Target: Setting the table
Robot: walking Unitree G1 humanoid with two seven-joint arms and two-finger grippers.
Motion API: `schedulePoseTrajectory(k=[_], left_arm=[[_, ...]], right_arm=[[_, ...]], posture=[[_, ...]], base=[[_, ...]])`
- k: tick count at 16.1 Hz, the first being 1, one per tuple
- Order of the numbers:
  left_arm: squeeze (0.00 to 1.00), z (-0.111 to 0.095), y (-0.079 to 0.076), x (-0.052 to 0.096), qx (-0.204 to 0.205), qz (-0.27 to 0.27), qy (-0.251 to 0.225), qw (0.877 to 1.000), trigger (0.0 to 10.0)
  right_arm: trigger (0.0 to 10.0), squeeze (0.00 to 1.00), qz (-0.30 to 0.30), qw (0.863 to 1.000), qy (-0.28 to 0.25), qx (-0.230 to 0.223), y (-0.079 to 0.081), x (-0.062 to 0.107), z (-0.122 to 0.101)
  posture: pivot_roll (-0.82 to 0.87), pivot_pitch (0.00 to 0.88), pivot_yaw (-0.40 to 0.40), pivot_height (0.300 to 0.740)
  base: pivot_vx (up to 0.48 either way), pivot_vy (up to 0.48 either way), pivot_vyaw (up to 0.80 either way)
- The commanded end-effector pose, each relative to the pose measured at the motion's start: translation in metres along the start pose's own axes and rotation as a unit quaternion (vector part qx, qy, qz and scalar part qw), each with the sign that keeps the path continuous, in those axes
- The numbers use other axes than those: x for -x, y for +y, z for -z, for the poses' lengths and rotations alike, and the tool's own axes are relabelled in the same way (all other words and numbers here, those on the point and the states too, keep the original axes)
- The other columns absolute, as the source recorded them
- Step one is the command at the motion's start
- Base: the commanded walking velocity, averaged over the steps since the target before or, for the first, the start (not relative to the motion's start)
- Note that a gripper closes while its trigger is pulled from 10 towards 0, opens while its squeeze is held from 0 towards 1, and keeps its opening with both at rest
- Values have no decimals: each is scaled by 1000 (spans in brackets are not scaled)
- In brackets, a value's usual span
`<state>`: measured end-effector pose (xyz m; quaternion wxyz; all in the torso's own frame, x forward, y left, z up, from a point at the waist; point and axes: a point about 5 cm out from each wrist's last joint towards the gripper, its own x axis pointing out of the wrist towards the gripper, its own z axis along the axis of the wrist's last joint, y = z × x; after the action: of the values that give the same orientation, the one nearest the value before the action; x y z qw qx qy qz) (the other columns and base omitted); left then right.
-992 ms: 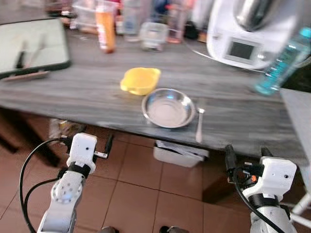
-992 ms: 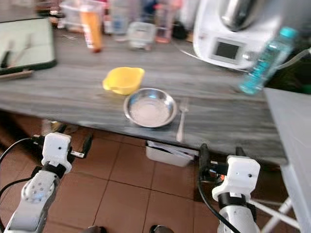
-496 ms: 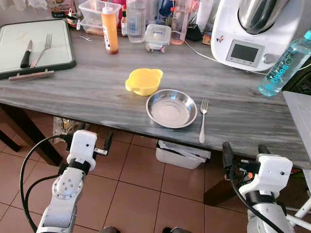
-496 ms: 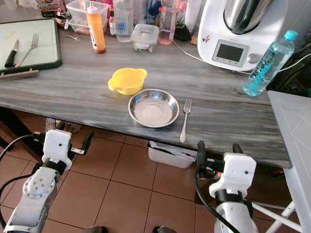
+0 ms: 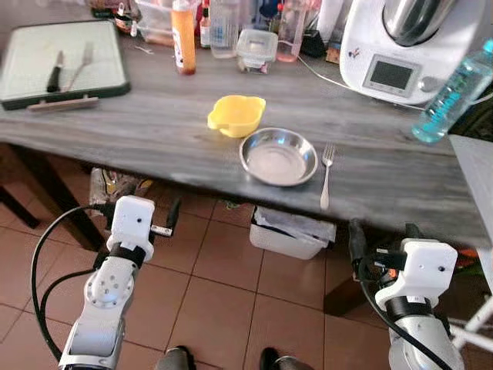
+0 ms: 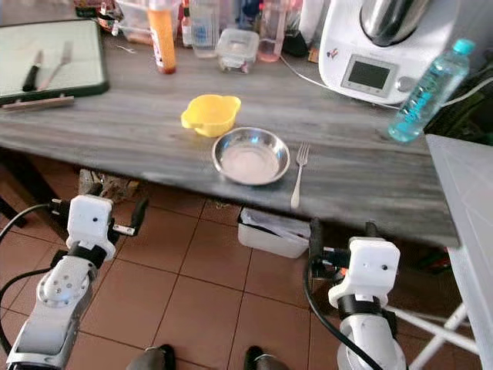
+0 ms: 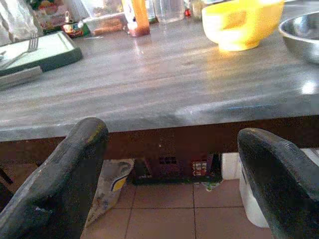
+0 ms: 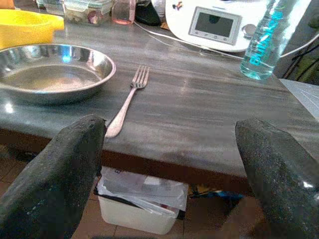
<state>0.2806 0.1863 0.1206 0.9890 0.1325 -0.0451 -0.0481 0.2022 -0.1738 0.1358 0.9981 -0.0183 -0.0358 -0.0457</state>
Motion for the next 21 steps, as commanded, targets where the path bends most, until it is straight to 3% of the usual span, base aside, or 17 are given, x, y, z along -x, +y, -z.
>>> schedulePoseTrajectory(k=[1, 4, 9, 14, 21], left_arm=[[0, -3, -3, 0, -5, 3, 1, 1000, 10000], [0, -6, -5, -2, -4, 4, -3, 1000, 10000], [0, -9, -8, -1, 1, 9, 0, 1000, 10000], [0, -9, -15, 1, 5, 26, 6, 1000, 10000], [0, -10, -18, -2, 6, 30, 2, 1000, 10000]], right_arm=[[10000, 0, 12, 1000, 5, 12, -6, 1, 3], [10000, 0, 3, 1000, 3, 5, -1, 2, 2], [10000, 0, 28, 1000, 11, -1, -9, -5, 1], [10000, 0, 61, 997, -3, 51, -12, -12, -1], [10000, 0, 61, 996, 32, 48, -14, -9, 9]], posture=[[86, 139, -61, 740], [85, 139, -62, 740], [86, 142, -61, 740], [76, 145, -60, 740], [72, 144, -57, 740]], base=[[-274, 0, 0], [-269, 0, 0], [-270, 0, 0], [-273, 0, 0], [-280, 0, 0]])
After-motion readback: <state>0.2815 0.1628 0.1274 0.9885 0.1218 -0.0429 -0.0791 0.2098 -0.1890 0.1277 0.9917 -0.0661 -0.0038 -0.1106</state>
